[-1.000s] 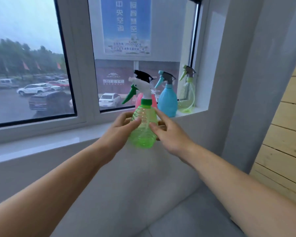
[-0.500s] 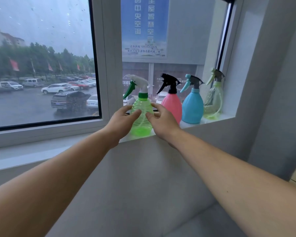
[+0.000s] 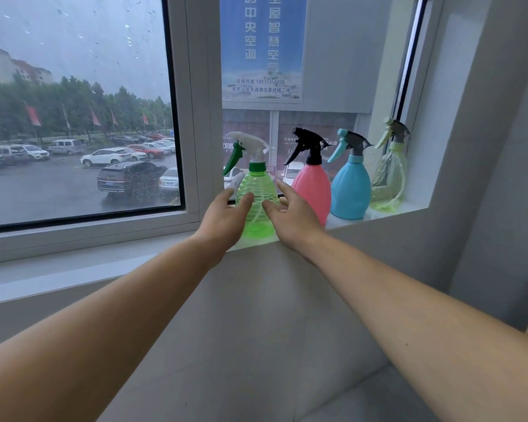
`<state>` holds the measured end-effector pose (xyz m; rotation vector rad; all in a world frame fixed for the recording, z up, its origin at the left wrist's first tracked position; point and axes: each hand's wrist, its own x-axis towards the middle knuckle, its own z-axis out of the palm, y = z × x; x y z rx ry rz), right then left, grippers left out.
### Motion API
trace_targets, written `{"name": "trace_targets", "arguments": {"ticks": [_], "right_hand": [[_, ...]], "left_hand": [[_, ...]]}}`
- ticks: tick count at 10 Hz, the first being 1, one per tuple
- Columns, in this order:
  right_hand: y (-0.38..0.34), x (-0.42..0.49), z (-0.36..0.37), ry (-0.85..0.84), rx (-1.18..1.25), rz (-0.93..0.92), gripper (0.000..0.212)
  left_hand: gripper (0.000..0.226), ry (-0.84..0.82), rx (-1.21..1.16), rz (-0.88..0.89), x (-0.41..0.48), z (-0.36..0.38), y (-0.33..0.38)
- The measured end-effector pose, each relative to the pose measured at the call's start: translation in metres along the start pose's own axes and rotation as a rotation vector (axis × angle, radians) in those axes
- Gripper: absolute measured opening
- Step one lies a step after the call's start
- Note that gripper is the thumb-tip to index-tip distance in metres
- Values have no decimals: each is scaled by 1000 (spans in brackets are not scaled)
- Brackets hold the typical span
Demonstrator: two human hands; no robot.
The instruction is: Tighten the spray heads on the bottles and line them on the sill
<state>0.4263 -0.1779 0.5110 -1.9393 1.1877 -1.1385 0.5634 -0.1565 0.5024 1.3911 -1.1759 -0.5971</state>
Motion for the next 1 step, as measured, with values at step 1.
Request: {"name": "trace_targets", "arguments": {"ticks": [1], "right_hand": [[2,-6,-5,33,-10,-10,63]], "left_hand": [[71,51,74,-4,-1,-1,-2]]}}
